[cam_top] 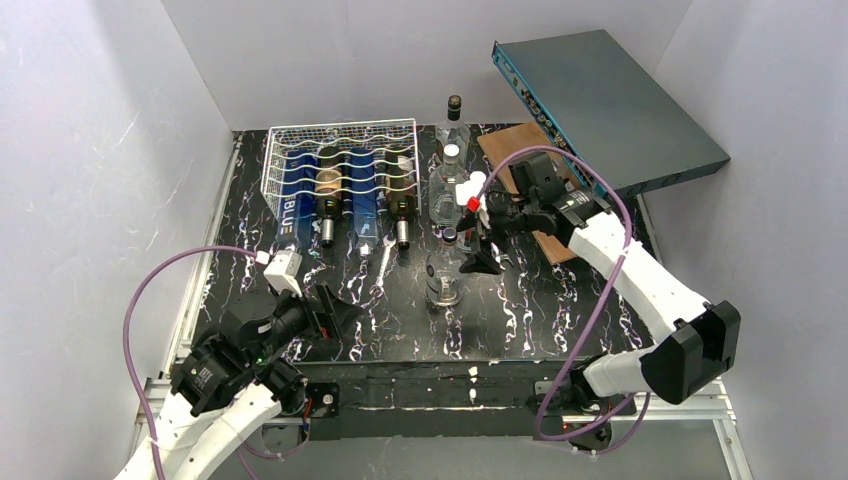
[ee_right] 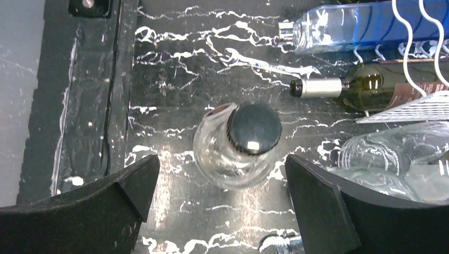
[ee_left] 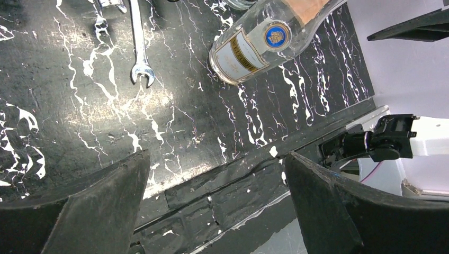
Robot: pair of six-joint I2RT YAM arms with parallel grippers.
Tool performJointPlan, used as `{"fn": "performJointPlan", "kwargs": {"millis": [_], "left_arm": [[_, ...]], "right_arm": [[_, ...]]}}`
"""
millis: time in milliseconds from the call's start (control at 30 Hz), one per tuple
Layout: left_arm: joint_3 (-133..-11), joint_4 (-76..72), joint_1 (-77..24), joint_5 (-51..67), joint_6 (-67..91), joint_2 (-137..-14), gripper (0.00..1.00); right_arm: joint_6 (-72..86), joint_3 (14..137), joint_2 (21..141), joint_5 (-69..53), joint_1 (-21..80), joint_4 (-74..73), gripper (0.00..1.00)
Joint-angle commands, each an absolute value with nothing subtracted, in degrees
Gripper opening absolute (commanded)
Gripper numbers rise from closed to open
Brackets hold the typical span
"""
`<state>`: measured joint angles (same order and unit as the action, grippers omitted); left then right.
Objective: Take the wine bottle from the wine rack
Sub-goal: Move the wine bottle to the center of the board.
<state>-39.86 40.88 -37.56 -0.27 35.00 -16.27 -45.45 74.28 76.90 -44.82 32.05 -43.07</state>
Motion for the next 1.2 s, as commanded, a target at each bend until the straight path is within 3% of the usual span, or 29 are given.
{"fn": "performJointPlan", "kwargs": {"millis": [0, 167, 767, 1067, 1167], "left_arm": [[-39.00, 40.96, -37.35, -1.95, 36.20, -15.75, 0.98], [-39.63, 40.96, -37.35, -2.22, 35.81, -16.49, 0.98], [-39.04, 41.03, -37.35, -2.47, 37.17, -15.80, 0.98], [-39.13, 41.58, -37.32, -2.31, 37.88, -14.97, 0.98], [-39.50, 42.32, -37.33, -2.43, 37.79, -14.73, 0.98]], "right_arm": [[-39.21, 76.38, 78.40, -46.77, 33.71, -35.06, 0.98], [-38.99, 75.84, 80.20, -45.90, 35.54, -33.40, 0.95], [-35.67, 69.32, 79.70, -41.81, 37.44, -28.36, 0.57], [-32.33, 67.64, 77.20, -41.54, 35.12, -26.22, 0.21], [-32.31, 67.19, 75.50, -40.48, 33.54, -26.64, 0.14]]}}
